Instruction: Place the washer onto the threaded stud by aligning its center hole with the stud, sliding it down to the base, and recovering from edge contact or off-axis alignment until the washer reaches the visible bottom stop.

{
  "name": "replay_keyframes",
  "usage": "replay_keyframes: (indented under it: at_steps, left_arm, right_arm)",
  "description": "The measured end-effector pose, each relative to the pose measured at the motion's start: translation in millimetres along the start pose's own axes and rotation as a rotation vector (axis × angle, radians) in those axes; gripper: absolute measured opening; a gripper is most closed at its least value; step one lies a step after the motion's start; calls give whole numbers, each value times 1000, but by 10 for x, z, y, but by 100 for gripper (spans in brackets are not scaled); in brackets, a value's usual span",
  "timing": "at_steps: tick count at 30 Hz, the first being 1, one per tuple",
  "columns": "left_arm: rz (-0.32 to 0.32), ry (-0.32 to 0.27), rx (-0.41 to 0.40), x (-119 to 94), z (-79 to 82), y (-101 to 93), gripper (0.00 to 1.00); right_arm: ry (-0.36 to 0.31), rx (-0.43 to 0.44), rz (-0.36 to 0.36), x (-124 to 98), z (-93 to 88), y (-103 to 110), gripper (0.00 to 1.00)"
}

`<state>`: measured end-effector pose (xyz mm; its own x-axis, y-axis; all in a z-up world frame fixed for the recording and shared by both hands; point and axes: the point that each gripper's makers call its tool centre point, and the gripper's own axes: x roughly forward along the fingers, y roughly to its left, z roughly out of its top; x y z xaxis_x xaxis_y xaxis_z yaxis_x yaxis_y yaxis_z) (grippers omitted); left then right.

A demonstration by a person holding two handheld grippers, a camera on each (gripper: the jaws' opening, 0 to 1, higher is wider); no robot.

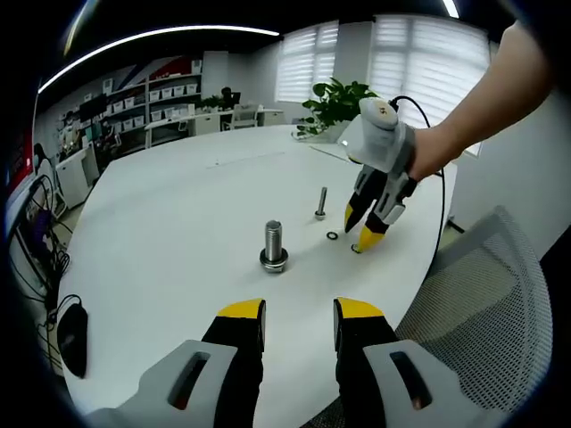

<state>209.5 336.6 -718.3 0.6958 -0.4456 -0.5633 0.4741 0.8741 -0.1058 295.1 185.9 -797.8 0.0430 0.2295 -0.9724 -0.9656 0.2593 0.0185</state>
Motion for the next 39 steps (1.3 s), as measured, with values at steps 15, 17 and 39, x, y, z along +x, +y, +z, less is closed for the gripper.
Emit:
replay_keyframes:
  at_steps: [15, 17, 39]
  left_arm:
    - [1, -5, -6, -5, 8, 15, 29]
    - [2, -4, -4, -7, 5, 16, 29]
    - [-4, 2, -17, 7, -13, 6, 28]
  right_arm:
    - [43, -80, -7, 35, -55, 75, 26]
    - [45, -60, -9, 37, -53, 61, 25]
    - [93, -77, -51, 67, -12, 129, 15]
